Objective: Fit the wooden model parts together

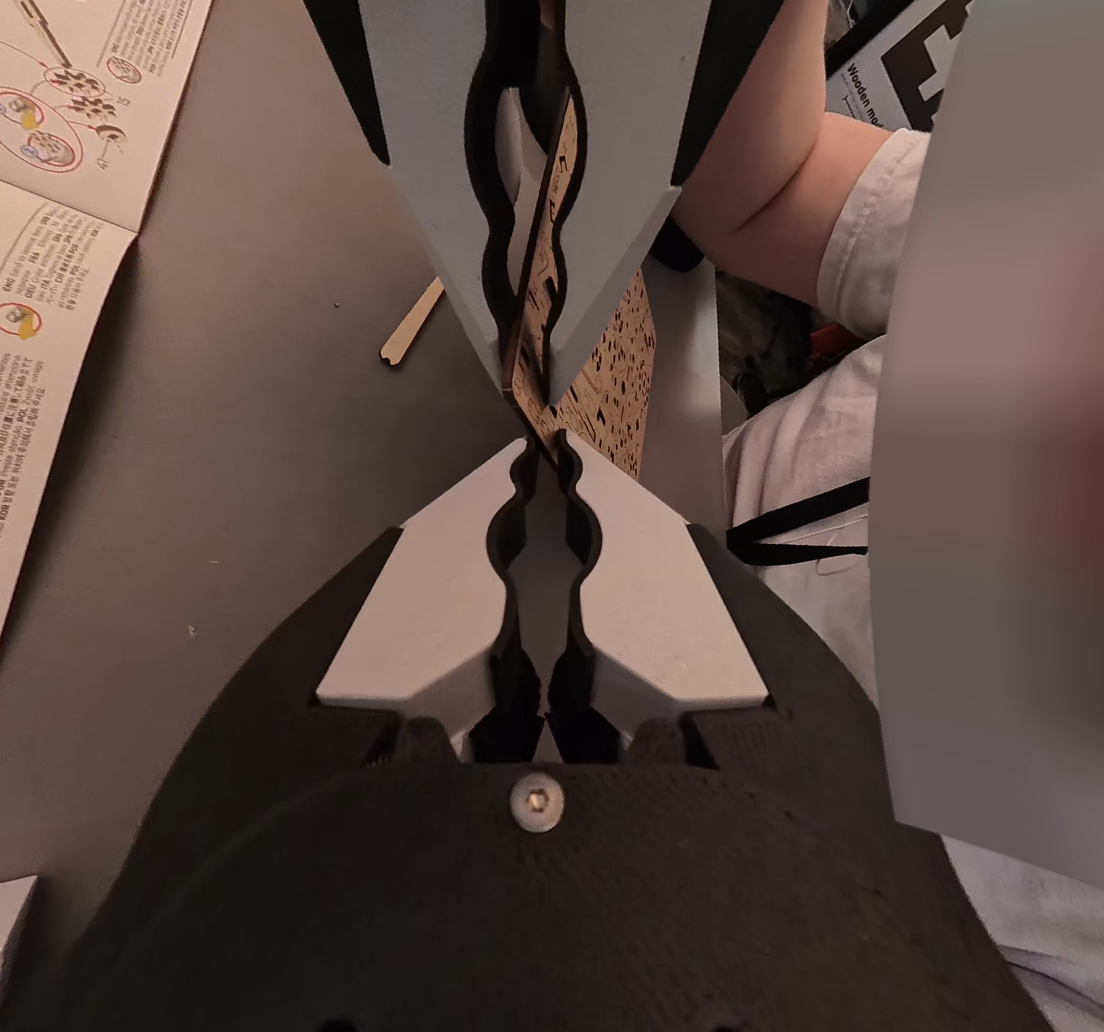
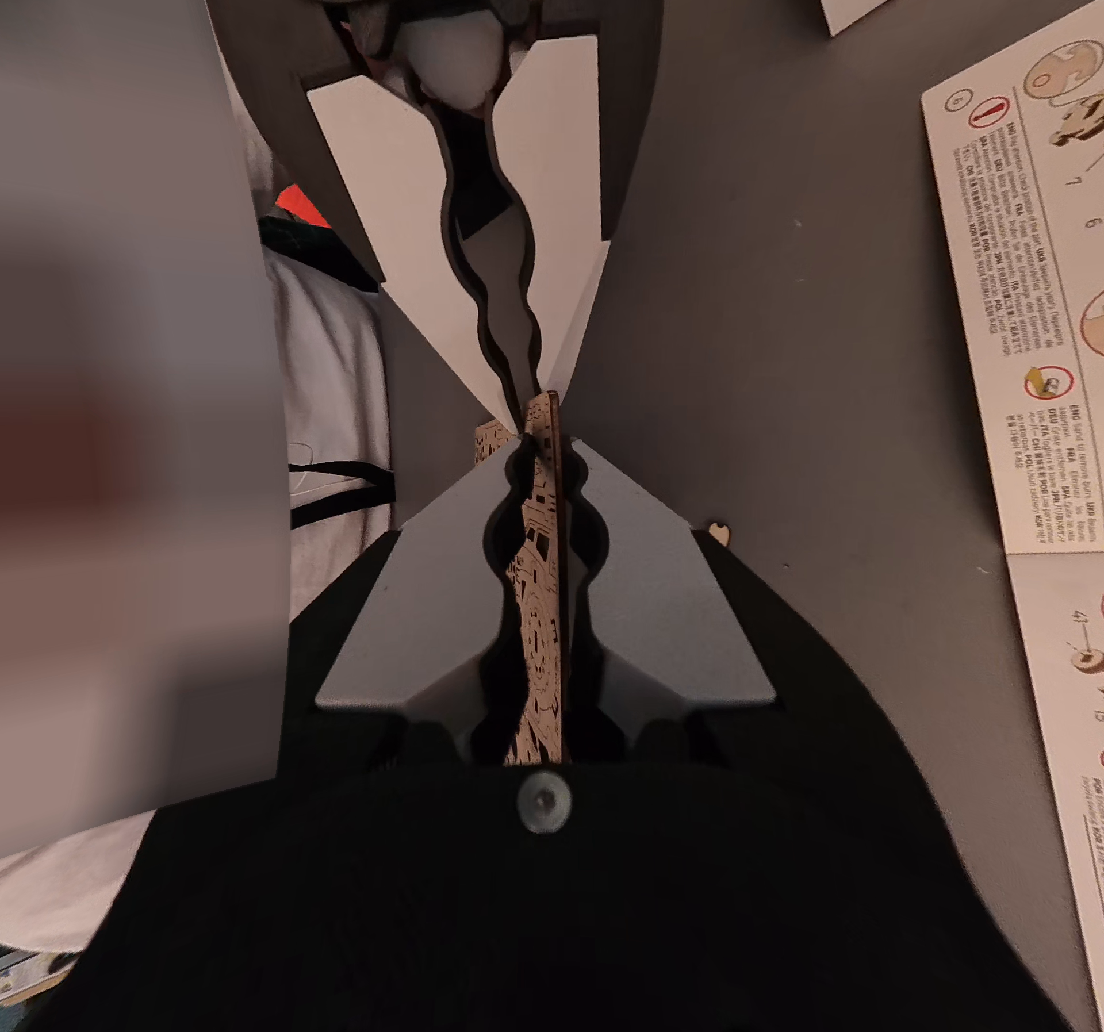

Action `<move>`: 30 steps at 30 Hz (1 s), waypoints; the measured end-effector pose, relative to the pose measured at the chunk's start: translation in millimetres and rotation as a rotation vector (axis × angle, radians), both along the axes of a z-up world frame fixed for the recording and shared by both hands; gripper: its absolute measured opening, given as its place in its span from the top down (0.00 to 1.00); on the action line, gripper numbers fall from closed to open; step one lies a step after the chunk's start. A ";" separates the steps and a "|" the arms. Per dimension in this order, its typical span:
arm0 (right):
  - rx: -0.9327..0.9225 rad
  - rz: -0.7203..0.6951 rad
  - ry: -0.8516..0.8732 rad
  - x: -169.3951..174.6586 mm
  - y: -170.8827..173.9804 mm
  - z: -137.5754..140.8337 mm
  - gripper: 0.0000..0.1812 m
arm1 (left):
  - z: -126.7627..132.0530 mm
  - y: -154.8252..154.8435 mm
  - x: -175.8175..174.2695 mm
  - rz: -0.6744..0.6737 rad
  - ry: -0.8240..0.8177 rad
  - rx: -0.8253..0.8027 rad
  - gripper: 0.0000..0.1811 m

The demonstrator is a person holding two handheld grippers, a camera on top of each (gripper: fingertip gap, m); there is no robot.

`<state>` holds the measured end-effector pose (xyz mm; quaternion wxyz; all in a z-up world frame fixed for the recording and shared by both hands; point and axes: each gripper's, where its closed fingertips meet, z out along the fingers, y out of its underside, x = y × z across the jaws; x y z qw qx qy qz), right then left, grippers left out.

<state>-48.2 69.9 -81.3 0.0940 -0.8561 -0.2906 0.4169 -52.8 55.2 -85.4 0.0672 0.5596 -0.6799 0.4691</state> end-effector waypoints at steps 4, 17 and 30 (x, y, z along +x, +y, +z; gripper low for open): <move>0.002 -0.007 -0.008 1.1 2.1 -1.8 0.96 | -2.1 1.7 1.1 0.014 -0.001 0.023 0.98; -0.021 0.034 0.100 -7.4 -4.2 6.5 0.97 | 3.3 -4.3 -5.5 -0.036 0.016 -0.059 0.98; -0.033 0.048 0.082 -7.6 -8.1 2.4 0.97 | -1.3 -9.3 -5.1 -0.065 0.005 -0.016 0.97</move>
